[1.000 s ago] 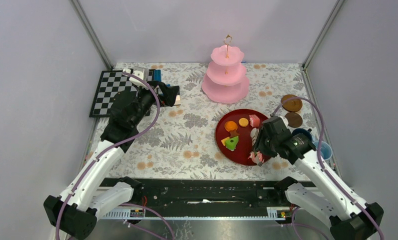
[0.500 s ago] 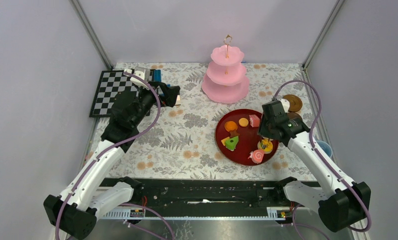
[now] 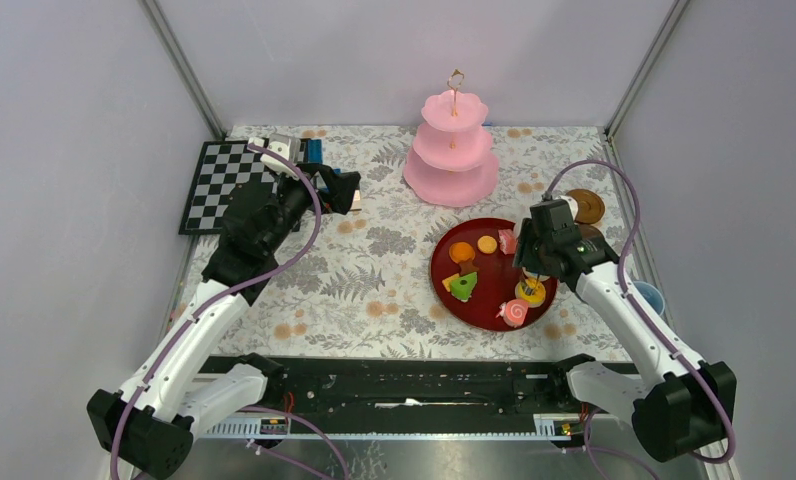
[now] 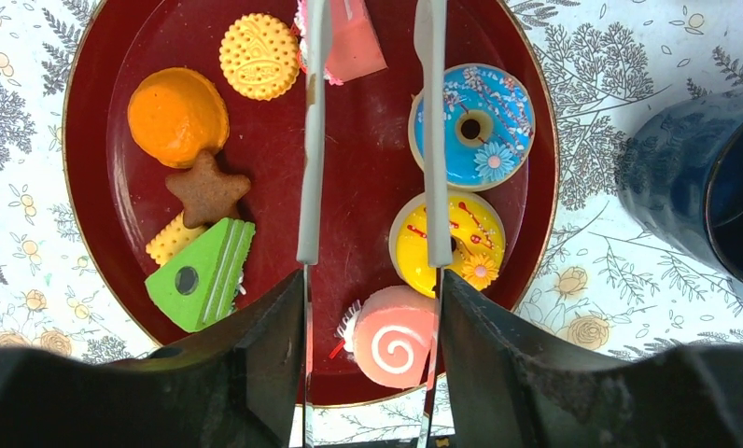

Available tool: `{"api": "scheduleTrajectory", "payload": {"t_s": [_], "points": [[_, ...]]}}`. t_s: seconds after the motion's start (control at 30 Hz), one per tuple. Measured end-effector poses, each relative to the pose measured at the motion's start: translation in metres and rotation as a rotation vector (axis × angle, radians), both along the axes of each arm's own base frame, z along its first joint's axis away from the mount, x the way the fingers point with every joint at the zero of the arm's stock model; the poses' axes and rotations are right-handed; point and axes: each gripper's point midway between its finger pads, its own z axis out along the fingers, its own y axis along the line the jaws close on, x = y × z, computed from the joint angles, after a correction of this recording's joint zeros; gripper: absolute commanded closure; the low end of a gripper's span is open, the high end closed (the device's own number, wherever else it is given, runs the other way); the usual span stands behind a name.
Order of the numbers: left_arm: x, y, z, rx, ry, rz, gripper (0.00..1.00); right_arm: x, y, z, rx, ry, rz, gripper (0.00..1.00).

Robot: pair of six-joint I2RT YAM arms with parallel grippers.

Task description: Serve the afternoon tea

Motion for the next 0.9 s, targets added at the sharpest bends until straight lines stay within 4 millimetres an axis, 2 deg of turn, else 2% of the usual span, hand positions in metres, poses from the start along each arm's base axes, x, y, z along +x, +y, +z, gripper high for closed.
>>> {"api": "scheduleTrajectory", "payload": {"t_s": [0.67, 0.8, 0.9], "points": [[0.0, 0.0, 0.0, 0.0, 0.0, 0.0, 0.01, 0.002, 0.01, -0.022, 0.036, 0.054, 0.054, 0.37], [0.0, 0.0, 0.0, 0.0, 0.0, 0.0, 0.01, 0.002, 0.012, -0.03, 0.036, 0.07, 0.057, 0.41], [0.0, 0.0, 0.0, 0.0, 0.0, 0.0, 0.01, 0.003, 0.012, -0.032, 0.036, 0.074, 0.058, 0.5]]}}
